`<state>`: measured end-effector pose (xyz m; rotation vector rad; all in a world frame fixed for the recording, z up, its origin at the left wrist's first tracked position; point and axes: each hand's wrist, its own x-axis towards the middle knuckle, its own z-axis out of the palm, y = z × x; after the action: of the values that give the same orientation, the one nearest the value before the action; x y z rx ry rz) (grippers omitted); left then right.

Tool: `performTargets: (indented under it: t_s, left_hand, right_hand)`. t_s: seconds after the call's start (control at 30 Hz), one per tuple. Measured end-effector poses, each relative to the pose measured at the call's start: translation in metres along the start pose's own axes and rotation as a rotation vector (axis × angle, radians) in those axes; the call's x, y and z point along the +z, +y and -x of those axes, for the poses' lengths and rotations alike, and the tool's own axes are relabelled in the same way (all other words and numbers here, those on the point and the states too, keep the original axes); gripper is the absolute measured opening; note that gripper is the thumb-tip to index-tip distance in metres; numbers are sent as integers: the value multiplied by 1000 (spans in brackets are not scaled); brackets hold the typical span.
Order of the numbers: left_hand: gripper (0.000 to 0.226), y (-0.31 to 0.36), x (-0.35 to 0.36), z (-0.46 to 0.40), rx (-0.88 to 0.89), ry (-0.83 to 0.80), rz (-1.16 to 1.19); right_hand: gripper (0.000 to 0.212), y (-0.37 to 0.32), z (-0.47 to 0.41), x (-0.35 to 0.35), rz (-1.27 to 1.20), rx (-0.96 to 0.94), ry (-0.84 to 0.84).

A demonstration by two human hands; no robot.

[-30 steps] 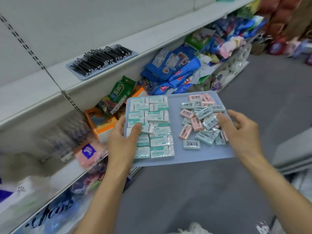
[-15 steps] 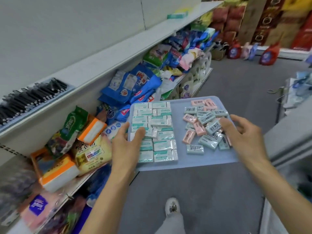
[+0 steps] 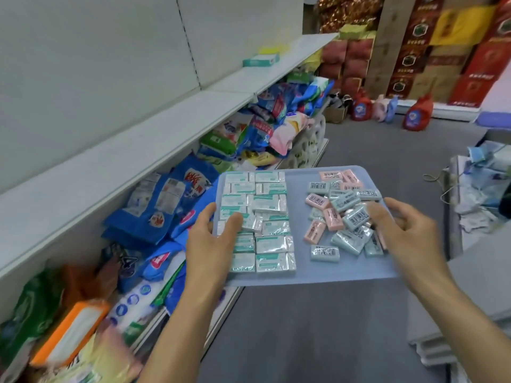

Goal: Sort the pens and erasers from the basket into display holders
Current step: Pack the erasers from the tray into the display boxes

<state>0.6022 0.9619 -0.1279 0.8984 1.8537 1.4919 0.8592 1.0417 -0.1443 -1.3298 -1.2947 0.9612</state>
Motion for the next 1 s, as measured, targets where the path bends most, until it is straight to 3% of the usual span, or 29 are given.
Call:
performTargets:
  t_s: [0.17,0.27,0.4,0.53,0.67,0.83,1.0]
  left_hand:
    - [45,19,64,-73,16,-40,-9]
    - [35,27,108,-117,25,-30,5]
    - [26,39,174,-175,34,-12,-5]
    - [17,53,237,-228,3,30,18]
    - [20,70,290,-277,-42,73,75]
    - [18,89,321,-347,-59,158,47]
    - [22,98,330,-435,-19,241,11]
  right_hand:
    - [11,-4,-90,-1,17,-30,19]
    - [18,0,-151,-3,11,-60,16]
    - [10,14,-241,-8,18,-50,1]
    - [21,12,-331,-14,44,-81,-52]
    - [20,7,-422,-13,73,-106,-120]
    - [7,11,-518,23,53,-110,-183]
    - [16,11,-604,89,13,-143,-261]
